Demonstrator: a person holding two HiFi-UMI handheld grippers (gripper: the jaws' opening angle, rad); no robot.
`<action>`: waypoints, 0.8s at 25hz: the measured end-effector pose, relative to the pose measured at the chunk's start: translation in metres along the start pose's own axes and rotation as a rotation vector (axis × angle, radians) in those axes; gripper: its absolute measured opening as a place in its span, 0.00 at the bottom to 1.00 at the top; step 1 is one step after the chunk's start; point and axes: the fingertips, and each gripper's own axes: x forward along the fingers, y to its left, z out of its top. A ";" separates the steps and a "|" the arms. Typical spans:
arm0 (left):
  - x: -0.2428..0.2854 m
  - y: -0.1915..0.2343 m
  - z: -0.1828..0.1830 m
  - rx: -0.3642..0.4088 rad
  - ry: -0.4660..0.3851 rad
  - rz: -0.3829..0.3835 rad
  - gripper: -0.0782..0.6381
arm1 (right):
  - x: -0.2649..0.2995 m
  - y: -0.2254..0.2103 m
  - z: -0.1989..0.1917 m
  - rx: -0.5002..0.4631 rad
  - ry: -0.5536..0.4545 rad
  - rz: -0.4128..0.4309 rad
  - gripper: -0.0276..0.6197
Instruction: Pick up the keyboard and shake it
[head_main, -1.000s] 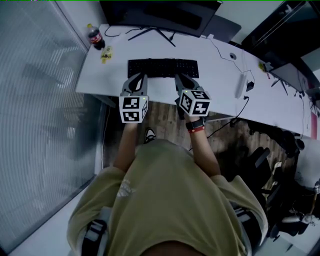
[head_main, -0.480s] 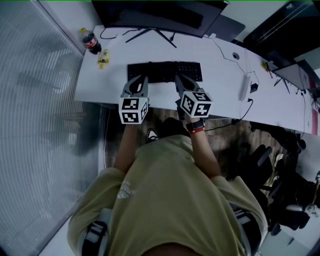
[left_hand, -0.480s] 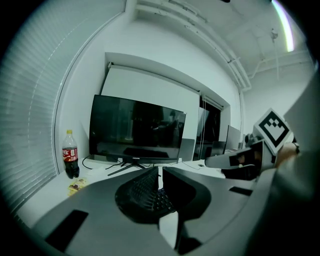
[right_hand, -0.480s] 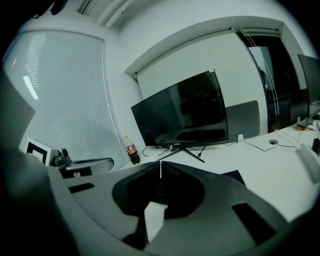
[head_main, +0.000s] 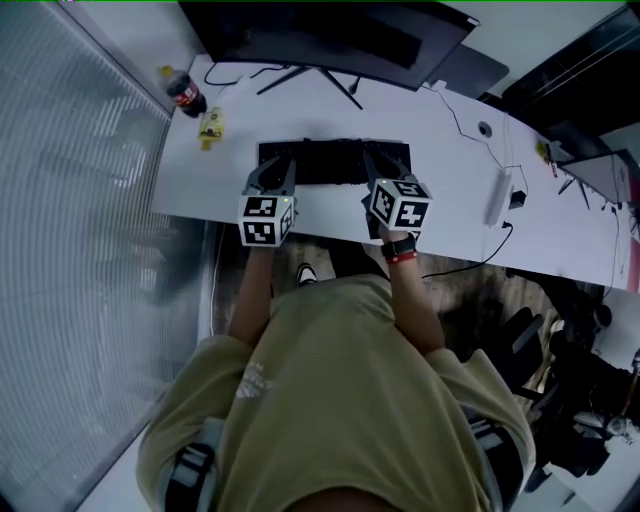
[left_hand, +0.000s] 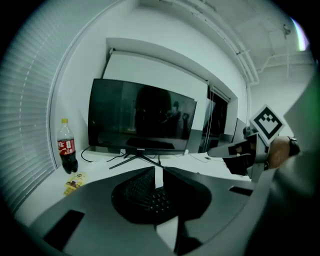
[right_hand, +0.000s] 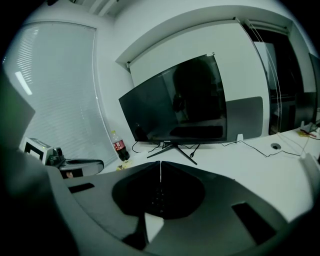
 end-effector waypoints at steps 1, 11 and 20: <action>0.007 0.003 0.000 -0.004 0.013 -0.005 0.17 | 0.006 -0.004 0.002 0.006 0.009 0.005 0.08; 0.056 0.025 0.001 -0.051 0.060 0.016 0.24 | 0.044 -0.050 -0.002 0.024 0.100 0.008 0.09; 0.087 0.045 -0.019 -0.077 0.134 0.028 0.33 | 0.065 -0.094 -0.018 0.065 0.160 -0.014 0.25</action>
